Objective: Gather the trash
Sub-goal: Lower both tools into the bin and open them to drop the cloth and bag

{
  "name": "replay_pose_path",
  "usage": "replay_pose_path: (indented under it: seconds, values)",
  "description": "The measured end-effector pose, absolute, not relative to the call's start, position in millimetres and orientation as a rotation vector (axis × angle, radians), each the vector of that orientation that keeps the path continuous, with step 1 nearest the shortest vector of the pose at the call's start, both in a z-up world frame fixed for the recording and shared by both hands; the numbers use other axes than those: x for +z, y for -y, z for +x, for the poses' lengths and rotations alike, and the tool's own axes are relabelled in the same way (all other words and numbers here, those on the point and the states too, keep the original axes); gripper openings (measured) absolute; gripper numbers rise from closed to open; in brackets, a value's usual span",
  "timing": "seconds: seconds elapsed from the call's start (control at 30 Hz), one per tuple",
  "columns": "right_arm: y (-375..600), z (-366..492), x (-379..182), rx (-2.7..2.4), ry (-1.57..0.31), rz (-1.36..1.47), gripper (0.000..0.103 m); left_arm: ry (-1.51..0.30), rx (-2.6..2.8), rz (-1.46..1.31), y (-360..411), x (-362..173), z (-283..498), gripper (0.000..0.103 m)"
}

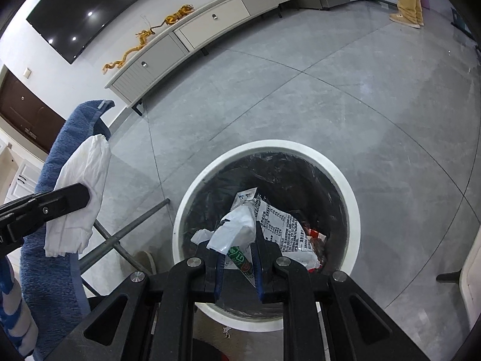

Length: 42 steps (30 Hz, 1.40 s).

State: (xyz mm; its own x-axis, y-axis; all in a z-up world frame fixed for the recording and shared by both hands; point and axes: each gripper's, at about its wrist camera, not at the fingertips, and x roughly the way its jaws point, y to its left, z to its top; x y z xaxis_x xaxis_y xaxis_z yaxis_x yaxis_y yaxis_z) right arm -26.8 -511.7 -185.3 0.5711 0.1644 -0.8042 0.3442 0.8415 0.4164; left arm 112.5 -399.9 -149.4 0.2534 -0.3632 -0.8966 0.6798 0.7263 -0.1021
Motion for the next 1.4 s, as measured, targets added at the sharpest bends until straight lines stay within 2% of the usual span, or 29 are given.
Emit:
replay_pose_path:
  seconds: [1.03,1.07,1.13,1.17,1.2,1.27,1.4]
  values:
    - [522,-12,-207,-0.190,-1.028,0.577,0.018,-1.146,-0.779,0.318,415,-170,122,0.009]
    - [523,-12,-206,-0.194,-1.027,0.578,0.018,-1.150,-0.785,0.312,415,-170,122,0.012]
    - [524,-13,-206,-0.204,-1.029,0.577,0.021,-1.156,-0.790,0.298,415,-170,123,0.028]
    - [525,-14,-206,-0.211,-1.029,0.578,0.031,-1.154,-0.789,0.290,415,-169,124,0.046]
    - [526,-15,-206,-0.217,-1.026,0.578,0.050,-1.146,-0.787,0.276,414,-167,124,0.055]
    - [527,-17,-203,-0.229,-1.014,0.575,0.061,-1.138,-0.789,0.266,413,-165,125,0.055]
    - [529,-22,-198,-0.240,-1.004,0.578,0.061,-1.149,-0.786,0.246,412,-165,126,0.055]
